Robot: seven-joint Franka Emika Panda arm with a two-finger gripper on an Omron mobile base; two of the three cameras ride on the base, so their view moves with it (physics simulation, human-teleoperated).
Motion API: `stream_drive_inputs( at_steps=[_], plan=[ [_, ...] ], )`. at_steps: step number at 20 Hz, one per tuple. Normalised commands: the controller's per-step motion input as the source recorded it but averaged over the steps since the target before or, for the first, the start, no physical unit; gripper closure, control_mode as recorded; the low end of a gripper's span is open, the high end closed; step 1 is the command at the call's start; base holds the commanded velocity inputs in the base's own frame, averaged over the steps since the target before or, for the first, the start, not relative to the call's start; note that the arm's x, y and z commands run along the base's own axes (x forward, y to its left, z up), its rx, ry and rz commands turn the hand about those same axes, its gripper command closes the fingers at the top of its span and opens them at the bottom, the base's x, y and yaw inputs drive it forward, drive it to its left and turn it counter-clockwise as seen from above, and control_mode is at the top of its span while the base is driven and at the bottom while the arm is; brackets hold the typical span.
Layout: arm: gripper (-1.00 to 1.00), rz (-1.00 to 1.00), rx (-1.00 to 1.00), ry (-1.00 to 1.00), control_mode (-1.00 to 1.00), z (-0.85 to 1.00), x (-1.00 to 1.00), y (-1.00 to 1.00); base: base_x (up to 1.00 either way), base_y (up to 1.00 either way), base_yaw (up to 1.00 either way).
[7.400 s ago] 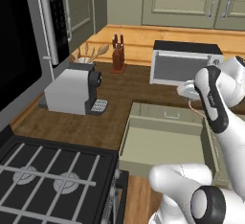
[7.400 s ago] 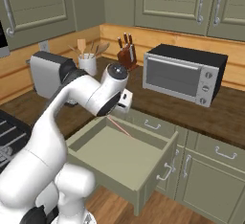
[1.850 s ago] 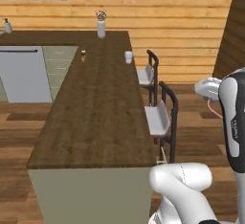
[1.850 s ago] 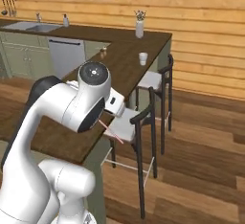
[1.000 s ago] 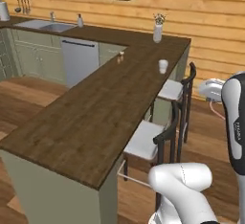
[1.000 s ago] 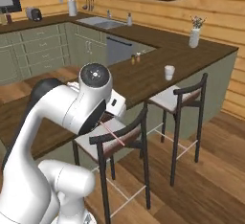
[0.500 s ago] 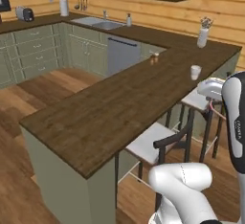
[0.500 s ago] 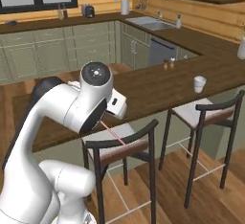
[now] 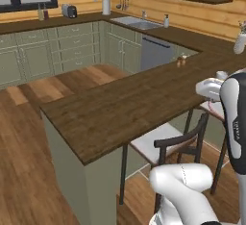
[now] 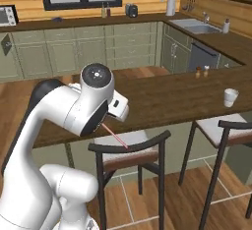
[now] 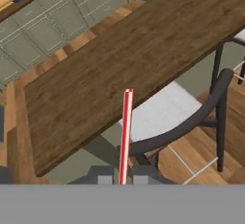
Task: Take a straw from the drawer in front and place it inside the glass cup on the dining counter.
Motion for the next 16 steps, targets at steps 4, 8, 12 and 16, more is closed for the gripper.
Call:
stream_drive_inputs(
  at_steps=[4,8,12,16],
  plan=[
    [1.00,0.00,0.00,0.00,1.00,0.00,0.00,0.00,-0.07,-1.00,0.22],
    [1.00,0.00,0.00,0.00,1.00,0.00,0.00,0.00,-0.31,-1.00,0.23],
    [1.00,0.00,0.00,0.00,1.00,0.00,0.00,0.00,0.00,-1.00,0.28],
    [1.00,0.00,0.00,0.00,1.00,0.00,0.00,0.00,0.04,-1.00,0.35]
  ],
)
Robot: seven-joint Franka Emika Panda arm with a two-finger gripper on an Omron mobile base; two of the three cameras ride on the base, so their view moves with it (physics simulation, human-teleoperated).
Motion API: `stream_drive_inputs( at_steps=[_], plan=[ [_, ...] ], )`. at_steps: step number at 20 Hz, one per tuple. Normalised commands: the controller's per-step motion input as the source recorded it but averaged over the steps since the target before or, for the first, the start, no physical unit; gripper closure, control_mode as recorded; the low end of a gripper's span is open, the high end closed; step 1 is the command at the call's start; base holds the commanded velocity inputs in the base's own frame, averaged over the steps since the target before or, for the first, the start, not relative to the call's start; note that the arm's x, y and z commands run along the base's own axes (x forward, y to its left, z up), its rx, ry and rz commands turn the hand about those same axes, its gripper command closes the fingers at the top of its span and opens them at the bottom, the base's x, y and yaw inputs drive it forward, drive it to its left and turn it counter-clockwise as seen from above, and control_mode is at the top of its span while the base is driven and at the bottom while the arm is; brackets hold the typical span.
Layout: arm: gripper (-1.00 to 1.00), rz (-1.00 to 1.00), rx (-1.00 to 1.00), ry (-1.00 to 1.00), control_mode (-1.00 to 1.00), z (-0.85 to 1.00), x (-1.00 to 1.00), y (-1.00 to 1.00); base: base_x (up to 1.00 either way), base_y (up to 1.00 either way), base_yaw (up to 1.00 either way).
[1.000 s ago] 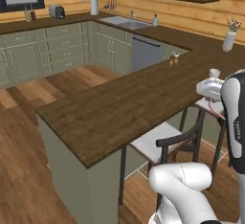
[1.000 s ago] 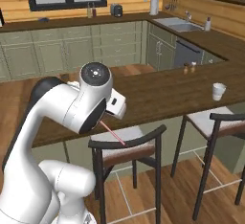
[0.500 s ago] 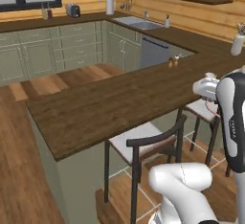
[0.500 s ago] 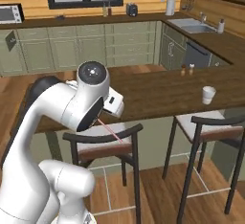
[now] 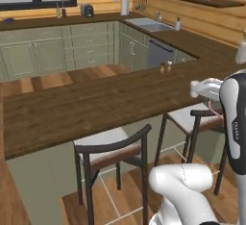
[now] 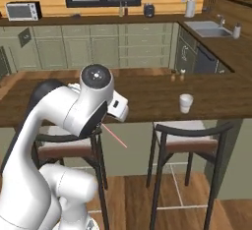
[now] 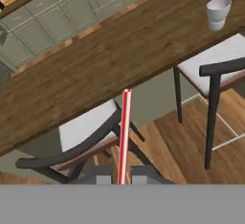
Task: Take a straw from the drawer in front and place it inside the glass cup on the dining counter.
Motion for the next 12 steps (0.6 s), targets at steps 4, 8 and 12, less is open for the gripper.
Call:
stream_drive_inputs(
  at_steps=[4,8,12],
  plan=[
    [1.00,0.00,0.00,0.00,1.00,0.00,0.00,0.00,0.10,-1.00,0.39],
    [1.00,0.00,0.00,0.00,1.00,0.00,0.00,0.00,0.09,-1.00,0.35],
    [1.00,0.00,0.00,0.00,1.00,0.00,0.00,0.00,0.21,-1.00,0.36]
  ],
)
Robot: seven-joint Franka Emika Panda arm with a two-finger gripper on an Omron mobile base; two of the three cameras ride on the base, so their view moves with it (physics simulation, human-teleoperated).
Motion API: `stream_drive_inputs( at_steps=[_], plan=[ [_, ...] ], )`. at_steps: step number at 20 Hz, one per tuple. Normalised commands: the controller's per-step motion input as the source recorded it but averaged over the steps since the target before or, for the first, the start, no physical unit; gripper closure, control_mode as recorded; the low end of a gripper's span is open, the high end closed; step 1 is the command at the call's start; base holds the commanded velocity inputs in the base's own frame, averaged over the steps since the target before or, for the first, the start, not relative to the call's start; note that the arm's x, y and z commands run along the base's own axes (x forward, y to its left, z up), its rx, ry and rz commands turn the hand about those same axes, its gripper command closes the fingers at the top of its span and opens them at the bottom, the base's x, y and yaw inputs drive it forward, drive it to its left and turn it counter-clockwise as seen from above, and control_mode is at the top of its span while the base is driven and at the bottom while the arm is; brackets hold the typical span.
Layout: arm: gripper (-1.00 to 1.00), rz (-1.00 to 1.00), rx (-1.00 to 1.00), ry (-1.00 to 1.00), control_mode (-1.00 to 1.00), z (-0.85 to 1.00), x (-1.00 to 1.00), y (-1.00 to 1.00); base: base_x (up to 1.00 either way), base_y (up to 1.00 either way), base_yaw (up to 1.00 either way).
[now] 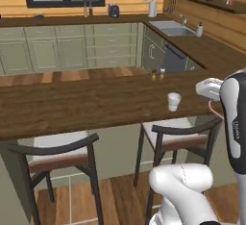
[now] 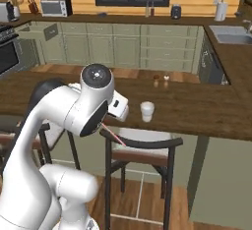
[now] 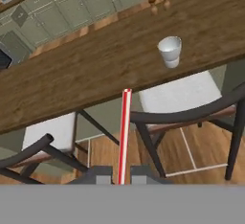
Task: Take a straw from the drawer in front and place it inside the glass cup on the dining counter.
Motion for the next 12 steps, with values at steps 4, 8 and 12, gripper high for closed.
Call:
stream_drive_inputs(
  at_steps=[4,8,12],
  plan=[
    [1.00,0.00,0.00,0.00,1.00,0.00,0.00,0.00,0.57,-0.92,0.32],
    [1.00,0.00,0.00,0.00,1.00,0.00,0.00,0.00,0.95,-0.52,0.15],
    [1.00,0.00,0.00,0.00,1.00,0.00,0.00,0.00,1.00,-0.04,0.00]
  ],
)
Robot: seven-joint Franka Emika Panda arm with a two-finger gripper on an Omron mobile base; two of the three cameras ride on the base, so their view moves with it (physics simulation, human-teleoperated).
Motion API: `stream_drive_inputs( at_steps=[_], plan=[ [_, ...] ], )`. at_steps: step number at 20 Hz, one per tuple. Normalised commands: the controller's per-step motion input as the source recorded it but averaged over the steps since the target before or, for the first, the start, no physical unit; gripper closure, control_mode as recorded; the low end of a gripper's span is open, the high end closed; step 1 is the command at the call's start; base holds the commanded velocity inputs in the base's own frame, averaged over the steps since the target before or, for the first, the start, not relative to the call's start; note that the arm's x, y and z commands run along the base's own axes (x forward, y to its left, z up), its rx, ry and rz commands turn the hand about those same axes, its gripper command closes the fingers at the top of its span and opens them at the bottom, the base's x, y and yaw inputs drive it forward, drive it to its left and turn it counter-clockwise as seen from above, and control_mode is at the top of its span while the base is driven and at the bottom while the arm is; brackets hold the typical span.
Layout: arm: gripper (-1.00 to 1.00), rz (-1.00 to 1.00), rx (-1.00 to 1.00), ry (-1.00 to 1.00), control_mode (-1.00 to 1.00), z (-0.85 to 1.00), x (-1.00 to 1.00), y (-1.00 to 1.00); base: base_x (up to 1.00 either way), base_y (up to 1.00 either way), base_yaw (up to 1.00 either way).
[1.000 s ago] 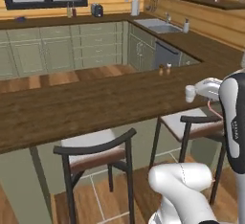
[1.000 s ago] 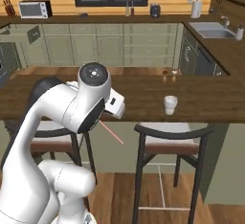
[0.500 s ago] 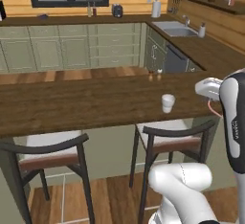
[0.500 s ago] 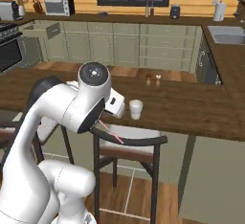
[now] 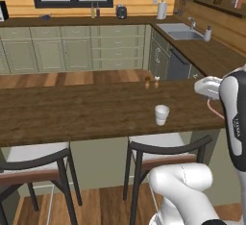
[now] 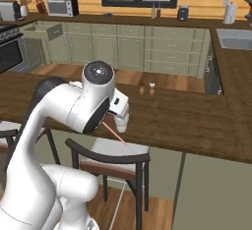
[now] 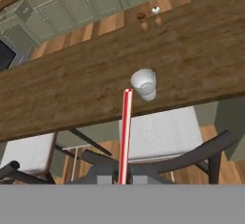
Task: Take a straw from the drawer in front and place it inside the glass cup on the dining counter.
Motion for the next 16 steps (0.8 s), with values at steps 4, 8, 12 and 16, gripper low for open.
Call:
stream_drive_inputs(
  at_steps=[4,8,12,16],
  plan=[
    [1.00,0.00,0.10,0.02,-1.00,0.11,0.37,0.00,0.50,0.00,0.00],
    [1.00,0.03,0.38,0.00,-1.00,0.44,0.05,0.00,0.00,0.00,0.00],
    [1.00,0.07,0.49,-0.04,-1.00,0.26,0.00,0.00,0.00,0.00,0.00],
    [1.00,0.04,0.48,-0.06,-1.00,0.02,0.16,0.00,0.00,0.00,0.00]
  ],
)
